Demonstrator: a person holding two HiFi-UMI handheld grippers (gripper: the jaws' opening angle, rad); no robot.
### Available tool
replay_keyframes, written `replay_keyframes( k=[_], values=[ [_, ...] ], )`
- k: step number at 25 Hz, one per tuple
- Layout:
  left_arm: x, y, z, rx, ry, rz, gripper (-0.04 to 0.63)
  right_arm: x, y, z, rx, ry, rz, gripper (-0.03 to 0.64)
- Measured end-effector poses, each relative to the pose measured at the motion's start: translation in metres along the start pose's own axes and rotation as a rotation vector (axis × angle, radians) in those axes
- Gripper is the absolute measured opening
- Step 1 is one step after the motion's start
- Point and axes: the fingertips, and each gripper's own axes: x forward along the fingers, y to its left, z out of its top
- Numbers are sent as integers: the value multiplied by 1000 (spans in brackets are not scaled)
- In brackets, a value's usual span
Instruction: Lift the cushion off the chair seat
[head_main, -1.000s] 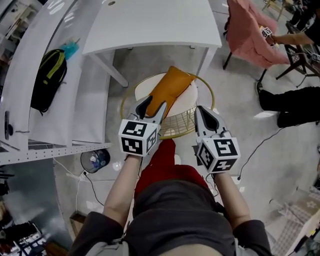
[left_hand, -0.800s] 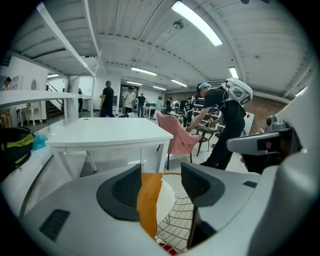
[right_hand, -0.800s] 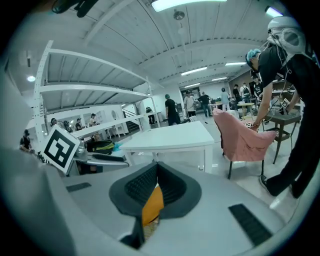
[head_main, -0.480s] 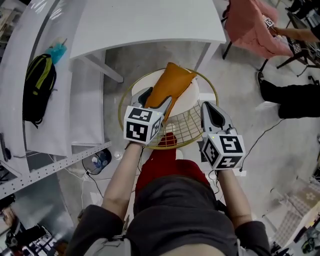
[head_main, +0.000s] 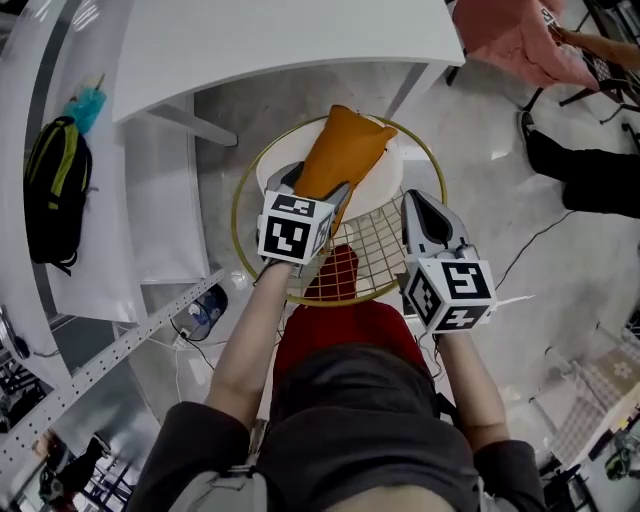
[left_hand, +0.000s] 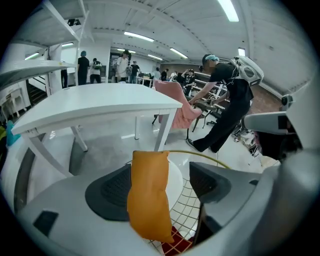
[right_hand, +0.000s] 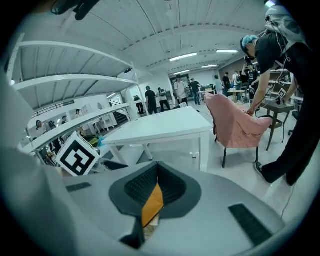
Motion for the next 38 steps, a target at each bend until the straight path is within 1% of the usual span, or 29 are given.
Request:
replay_keyframes(
  k=[5,9,14,20,26,30,32,35,38],
  values=[
    [26,16,-11,-17,57,-11,357,16,-5,-10,14,38,-6,18],
    [44,24,-21,-15,105,-19,357,24,-8,-23,35,80,-13,18],
    [63,26,-28,-5,141,-30,357,31,-14,-31,55,103,-29,18],
    [86,28,-41,-23,186,-42,357,48,-14,-47,66,145,-21,18],
    [100,34,-53,-48,230,-42,357,67,-15,-69,67,225,-7,18],
    [108,41,-61,-64,254,-39,357,86,-20,-87,105,290,7,18],
    [113,44,-65,-72,261,-40,357,95,-22,-95,107,320,11,18],
    [118,47,-72,-75,282,-44,357,106,-27,-102,92,346,8,18],
    [123,50,-79,-85,306,-45,357,118,-30,-108,111,375,10,18]
  ],
)
